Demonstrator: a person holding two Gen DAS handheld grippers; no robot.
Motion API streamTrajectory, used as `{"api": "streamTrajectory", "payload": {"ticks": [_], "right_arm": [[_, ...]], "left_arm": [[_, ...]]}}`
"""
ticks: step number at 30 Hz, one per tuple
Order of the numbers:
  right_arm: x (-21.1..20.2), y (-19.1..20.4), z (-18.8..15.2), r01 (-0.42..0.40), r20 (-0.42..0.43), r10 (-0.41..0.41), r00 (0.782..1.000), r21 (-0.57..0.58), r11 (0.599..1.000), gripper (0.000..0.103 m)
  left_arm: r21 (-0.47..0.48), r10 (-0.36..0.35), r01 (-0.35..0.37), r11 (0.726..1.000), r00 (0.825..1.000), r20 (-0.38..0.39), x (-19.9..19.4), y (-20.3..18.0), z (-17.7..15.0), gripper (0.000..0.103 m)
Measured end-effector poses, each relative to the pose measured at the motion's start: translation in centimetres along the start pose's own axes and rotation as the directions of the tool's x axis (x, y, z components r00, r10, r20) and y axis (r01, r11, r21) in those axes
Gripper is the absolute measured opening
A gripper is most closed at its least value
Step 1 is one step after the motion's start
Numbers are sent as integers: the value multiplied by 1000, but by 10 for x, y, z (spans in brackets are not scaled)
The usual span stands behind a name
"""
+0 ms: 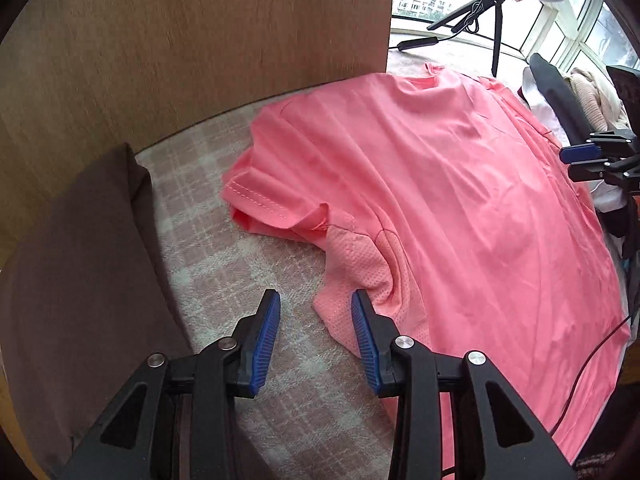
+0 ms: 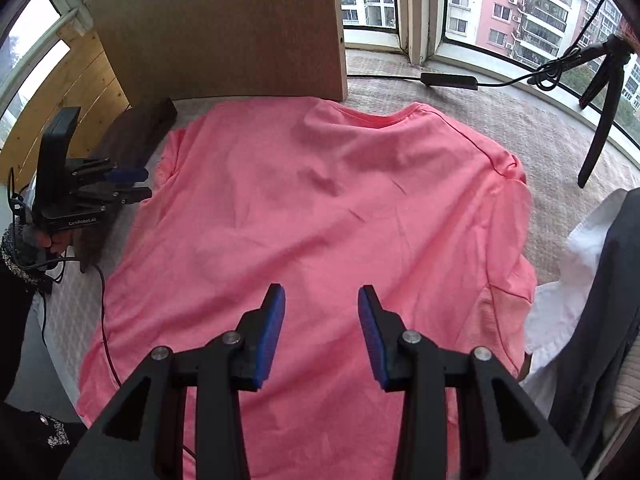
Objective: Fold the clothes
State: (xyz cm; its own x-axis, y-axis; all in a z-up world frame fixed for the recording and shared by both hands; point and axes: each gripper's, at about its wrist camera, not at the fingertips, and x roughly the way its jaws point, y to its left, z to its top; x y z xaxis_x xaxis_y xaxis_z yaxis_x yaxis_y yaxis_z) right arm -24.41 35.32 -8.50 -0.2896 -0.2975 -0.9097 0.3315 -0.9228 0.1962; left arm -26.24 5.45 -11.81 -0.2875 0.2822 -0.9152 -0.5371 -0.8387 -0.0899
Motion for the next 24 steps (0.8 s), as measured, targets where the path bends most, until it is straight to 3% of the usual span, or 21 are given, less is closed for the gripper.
{"api": "streamTrajectory", "payload": {"ticks": [4,5,7,10,13,14,15,17,19,21,23,24], "right_arm": [[2,-5,-4,16,-14,-16,1000,11,1000,37],[1,-6,-5,17,-15,-17,1000,9,1000,37],[0,-7,-5,21,-15,-20,1000,5,1000,37],[-3,-13,-7,31,-9,-31,999,14,999,37],[-6,-25,-12,64,-6,-63,998,23,998,37],[-6,-30,-13,82,-6,-82,997,26,996,37],[-6,-37,-16,106,-10,-106,994,34,994,37],[-4,-52,-18,127,-25,-126,992,61,990,37],[-4,-64,-18,135,-29,-133,991,81,988,37],[-9,-76,-10,148,-11,-148,989,102,984,37],[-16,-89,0,150,9,-153,988,130,980,37],[-21,-97,6,144,21,-149,989,148,978,37]], "left_arm": [[-10,-68,68,998,998,20,5,-7,7,30],[-14,-89,89,996,996,26,6,-9,9,18],[-25,-126,127,992,992,31,6,-12,11,4],[-18,-68,69,997,997,34,-7,-13,6,2],[-89,60,-55,995,996,58,-43,1,-6,2],[-87,215,-212,973,976,33,-50,6,-12,4],[-82,361,-359,930,932,9,-57,11,-18,4],[-106,372,-374,921,927,-39,-56,26,-22,22],[-129,380,-388,913,921,-85,-56,42,-26,21],[-113,330,-334,936,943,-48,-50,37,-10,22],[-96,279,-278,956,960,-12,-44,33,6,38],[-87,252,-251,964,968,5,-41,31,14,42]]}}
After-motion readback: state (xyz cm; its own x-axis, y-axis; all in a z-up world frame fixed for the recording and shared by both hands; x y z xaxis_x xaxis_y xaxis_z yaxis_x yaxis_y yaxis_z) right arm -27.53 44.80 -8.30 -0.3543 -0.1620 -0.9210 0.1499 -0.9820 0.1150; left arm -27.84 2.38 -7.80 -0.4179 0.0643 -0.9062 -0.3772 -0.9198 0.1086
